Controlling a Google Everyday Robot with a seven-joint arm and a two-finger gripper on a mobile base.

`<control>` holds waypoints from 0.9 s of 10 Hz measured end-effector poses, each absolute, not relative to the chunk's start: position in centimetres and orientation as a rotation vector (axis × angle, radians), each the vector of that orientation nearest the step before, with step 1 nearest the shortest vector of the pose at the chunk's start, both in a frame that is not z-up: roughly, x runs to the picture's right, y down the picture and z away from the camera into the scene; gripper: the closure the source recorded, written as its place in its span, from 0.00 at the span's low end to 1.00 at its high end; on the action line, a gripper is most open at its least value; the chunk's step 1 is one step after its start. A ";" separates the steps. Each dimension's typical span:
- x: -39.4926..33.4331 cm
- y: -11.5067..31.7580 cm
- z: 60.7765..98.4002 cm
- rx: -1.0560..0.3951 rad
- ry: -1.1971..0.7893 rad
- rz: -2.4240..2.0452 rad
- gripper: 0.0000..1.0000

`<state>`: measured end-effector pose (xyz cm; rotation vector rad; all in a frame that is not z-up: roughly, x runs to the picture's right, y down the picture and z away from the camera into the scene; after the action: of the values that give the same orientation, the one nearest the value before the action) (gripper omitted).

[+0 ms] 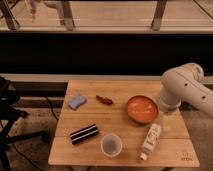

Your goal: Push the eraser across the table

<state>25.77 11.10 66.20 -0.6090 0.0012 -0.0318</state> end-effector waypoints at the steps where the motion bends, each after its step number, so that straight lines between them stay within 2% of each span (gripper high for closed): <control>1: 25.7 11.1 66.1 -0.610 0.000 -0.036 0.01; 9: 25.1 11.3 65.3 -0.619 -0.010 -0.065 0.01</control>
<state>25.05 11.29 65.31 -0.6185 -0.0100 -0.0647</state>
